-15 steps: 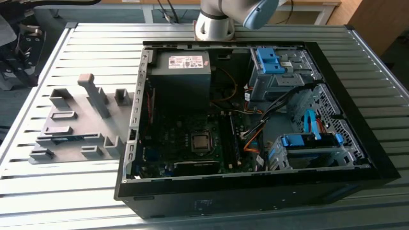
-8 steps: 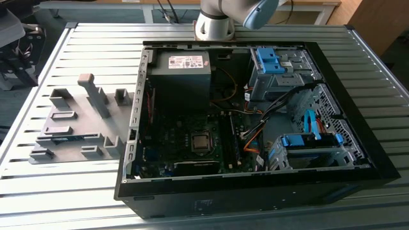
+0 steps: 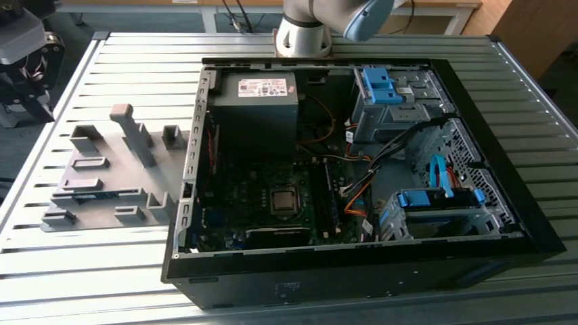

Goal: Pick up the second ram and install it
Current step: 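Pick up the second ram and move it above second insertion slot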

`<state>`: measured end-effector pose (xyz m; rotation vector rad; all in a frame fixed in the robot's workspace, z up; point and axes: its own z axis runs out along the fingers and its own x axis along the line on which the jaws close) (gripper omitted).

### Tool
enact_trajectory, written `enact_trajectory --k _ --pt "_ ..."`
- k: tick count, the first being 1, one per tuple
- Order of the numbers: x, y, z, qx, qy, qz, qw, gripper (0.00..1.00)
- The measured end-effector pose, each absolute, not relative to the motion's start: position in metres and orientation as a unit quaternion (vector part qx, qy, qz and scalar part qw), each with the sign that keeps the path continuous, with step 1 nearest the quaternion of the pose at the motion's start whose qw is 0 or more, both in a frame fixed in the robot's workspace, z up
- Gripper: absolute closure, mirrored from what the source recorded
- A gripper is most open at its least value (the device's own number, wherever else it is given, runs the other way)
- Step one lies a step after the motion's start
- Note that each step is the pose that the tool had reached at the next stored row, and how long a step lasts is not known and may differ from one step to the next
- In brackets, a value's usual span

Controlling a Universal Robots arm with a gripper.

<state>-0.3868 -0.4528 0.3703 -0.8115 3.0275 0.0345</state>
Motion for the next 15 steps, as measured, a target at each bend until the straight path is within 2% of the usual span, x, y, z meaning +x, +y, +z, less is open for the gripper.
enact_trajectory --k 15 --pt "-0.3869 -0.4528 0.3687 -0.384 0.923 0.011 0.002 0.89"
